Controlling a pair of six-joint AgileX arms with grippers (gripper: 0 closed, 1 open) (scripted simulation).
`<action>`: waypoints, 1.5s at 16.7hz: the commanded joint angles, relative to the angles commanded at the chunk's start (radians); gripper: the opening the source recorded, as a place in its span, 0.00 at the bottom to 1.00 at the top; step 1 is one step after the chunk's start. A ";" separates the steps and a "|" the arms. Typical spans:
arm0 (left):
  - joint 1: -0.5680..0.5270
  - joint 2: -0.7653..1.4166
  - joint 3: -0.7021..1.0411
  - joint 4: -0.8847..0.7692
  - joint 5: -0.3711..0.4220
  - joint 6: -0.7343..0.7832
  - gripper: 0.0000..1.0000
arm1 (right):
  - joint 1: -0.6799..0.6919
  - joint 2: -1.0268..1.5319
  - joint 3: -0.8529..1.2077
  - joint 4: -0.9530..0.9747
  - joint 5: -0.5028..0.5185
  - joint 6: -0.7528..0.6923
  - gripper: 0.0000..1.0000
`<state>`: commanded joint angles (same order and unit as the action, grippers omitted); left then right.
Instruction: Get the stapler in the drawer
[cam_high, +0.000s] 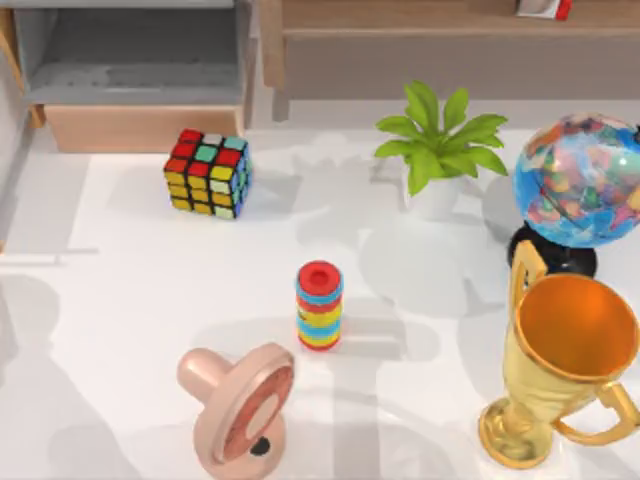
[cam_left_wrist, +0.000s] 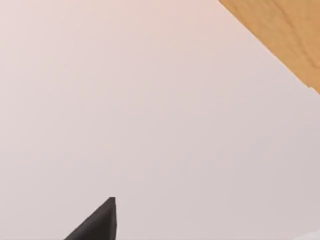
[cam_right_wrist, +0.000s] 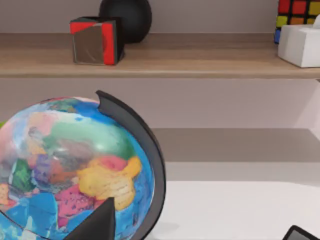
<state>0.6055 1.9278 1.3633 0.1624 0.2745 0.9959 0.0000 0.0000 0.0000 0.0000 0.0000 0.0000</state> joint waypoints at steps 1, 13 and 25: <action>0.037 -0.026 -0.063 0.103 0.026 0.056 1.00 | 0.000 0.000 0.000 0.000 0.000 0.000 1.00; 0.215 -0.032 -0.781 1.165 0.376 0.534 1.00 | 0.000 0.000 0.000 0.000 0.000 0.000 1.00; 0.118 0.061 -0.923 1.376 0.485 0.594 1.00 | 0.000 0.000 0.000 0.000 0.000 0.000 1.00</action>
<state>0.7231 1.9887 0.4403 1.5384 0.7599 1.5899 0.0000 0.0000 0.0000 0.0000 0.0000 0.0000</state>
